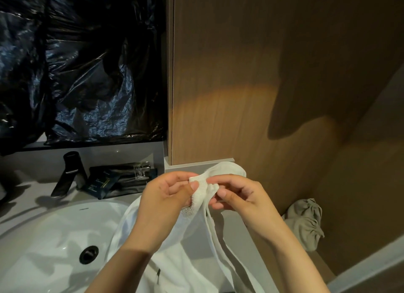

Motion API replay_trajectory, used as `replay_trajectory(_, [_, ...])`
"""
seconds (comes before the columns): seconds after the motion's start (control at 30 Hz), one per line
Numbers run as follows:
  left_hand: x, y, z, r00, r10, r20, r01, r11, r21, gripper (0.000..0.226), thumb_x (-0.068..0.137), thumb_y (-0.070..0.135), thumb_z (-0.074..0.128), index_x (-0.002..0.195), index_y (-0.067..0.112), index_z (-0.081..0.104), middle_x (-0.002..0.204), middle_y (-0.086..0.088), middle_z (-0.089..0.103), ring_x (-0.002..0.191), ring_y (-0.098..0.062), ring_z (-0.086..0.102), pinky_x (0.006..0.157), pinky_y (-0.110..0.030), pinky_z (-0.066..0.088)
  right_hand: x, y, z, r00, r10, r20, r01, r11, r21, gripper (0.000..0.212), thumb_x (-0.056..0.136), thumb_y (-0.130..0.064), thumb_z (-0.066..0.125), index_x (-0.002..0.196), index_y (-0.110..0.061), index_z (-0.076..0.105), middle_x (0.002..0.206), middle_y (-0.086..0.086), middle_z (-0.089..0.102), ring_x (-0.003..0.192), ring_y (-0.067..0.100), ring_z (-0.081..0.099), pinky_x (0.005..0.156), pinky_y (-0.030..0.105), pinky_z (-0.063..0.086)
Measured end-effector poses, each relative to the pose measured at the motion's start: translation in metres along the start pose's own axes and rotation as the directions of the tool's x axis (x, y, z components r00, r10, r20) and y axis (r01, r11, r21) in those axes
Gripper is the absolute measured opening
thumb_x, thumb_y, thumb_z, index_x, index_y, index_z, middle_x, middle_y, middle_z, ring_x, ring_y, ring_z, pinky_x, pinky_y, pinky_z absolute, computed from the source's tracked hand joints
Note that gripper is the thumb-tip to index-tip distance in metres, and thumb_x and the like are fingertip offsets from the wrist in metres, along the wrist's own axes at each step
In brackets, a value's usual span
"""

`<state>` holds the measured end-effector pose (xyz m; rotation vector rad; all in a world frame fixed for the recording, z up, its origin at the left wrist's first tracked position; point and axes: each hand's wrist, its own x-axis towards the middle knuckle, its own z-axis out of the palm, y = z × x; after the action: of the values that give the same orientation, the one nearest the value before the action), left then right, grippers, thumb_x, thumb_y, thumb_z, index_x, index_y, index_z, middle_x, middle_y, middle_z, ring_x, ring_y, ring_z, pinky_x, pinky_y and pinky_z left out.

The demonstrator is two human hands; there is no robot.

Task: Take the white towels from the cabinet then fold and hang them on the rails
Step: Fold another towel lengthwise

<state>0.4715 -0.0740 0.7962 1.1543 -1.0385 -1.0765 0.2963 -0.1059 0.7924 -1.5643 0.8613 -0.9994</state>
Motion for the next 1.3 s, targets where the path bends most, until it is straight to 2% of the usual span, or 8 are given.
replay_trajectory(0.17, [-0.002,-0.005,-0.004,0.999,-0.024,0.032,0.025,0.999,-0.044,0.013,0.087,-0.001,0.063,0.097,0.002,0.069,0.083,-0.013,0.075,0.074,-0.023,0.073,0.062,-0.022,0.056,0.010,0.005,0.002,0.999,0.048,-0.012,-0.048,0.999,0.012,0.017,0.089,0.004,0.062,0.104,-0.003,0.067,0.072,0.018,0.068,0.063,0.023,0.066,0.062,0.026,0.056])
replay_trajectory(0.3, [-0.004,-0.006,-0.007,0.999,-0.022,0.044,0.026,0.996,-0.088,0.013,0.087,0.000,0.062,0.097,0.003,0.070,0.084,-0.013,0.075,0.074,-0.019,0.072,0.061,-0.018,0.054,0.013,0.008,0.004,0.991,0.130,0.016,-0.129,0.991,-0.045,0.009,0.091,-0.004,0.062,0.099,-0.003,0.067,0.061,0.014,0.065,0.047,0.019,0.058,0.048,0.024,0.051])
replay_trajectory(0.53, [0.001,-0.004,-0.011,1.000,0.006,-0.024,-0.007,0.999,-0.039,0.011,0.087,0.001,0.064,0.096,0.000,0.070,0.063,0.001,0.069,0.050,-0.004,0.059,0.050,-0.011,0.044,0.008,-0.001,0.001,0.997,-0.009,-0.075,0.002,0.995,-0.096,0.015,0.090,-0.013,0.066,0.077,-0.005,0.066,0.053,0.012,0.061,0.043,0.018,0.052,0.046,0.024,0.045])
replay_trajectory(0.6, [0.000,-0.002,-0.009,1.000,0.012,0.003,-0.012,0.999,-0.043,0.012,0.087,0.001,0.064,0.098,0.000,0.070,0.067,-0.002,0.071,0.055,-0.008,0.064,0.052,-0.014,0.048,0.009,-0.006,0.003,0.997,-0.025,-0.069,0.017,0.994,-0.111,0.014,0.089,-0.015,0.067,0.077,-0.008,0.066,0.054,0.012,0.061,0.043,0.018,0.053,0.046,0.024,0.045])
replay_trajectory(0.7, [-0.003,0.001,-0.005,0.999,0.014,0.033,-0.013,0.999,-0.047,0.015,0.087,0.004,0.064,0.100,0.003,0.070,0.084,-0.010,0.075,0.079,-0.022,0.073,0.070,-0.027,0.059,0.012,-0.008,0.009,0.998,-0.034,-0.055,0.025,0.986,-0.165,0.013,0.089,-0.016,0.069,0.077,-0.011,0.067,0.056,0.011,0.063,0.045,0.018,0.054,0.048,0.023,0.045])
replay_trajectory(0.87, [-0.009,0.004,-0.008,0.996,0.010,0.087,-0.003,0.996,-0.085,0.017,0.088,0.003,0.062,0.102,0.006,0.070,0.089,-0.011,0.075,0.086,-0.024,0.073,0.076,-0.025,0.058,0.013,-0.005,0.012,0.997,-0.039,-0.064,0.026,0.982,-0.187,0.010,0.092,-0.014,0.064,0.085,-0.009,0.067,0.062,0.010,0.067,0.052,0.020,0.060,0.055,0.032,0.052])
replay_trajectory(0.97, [-0.008,0.003,-0.009,0.998,0.049,0.041,-0.048,0.998,-0.029,0.022,0.080,-0.002,0.070,0.097,0.011,0.072,0.090,-0.006,0.076,0.087,-0.021,0.072,0.082,-0.030,0.058,0.012,-0.003,0.015,0.998,-0.037,-0.052,0.028,0.985,-0.168,0.010,0.095,-0.010,0.059,0.088,-0.007,0.066,0.066,0.012,0.067,0.056,0.023,0.062,0.059,0.038,0.054])
replay_trajectory(1.3, [-0.010,0.003,-0.007,0.988,0.153,0.022,-0.155,0.979,0.133,0.023,0.076,0.004,0.076,0.092,0.021,0.073,0.085,0.002,0.075,0.081,-0.013,0.072,0.073,-0.020,0.057,0.007,-0.003,0.014,0.998,-0.051,-0.038,0.040,0.972,-0.230,0.009,0.096,-0.011,0.058,0.094,-0.009,0.067,0.071,0.008,0.070,0.062,0.026,0.067,0.063,0.032,0.058])
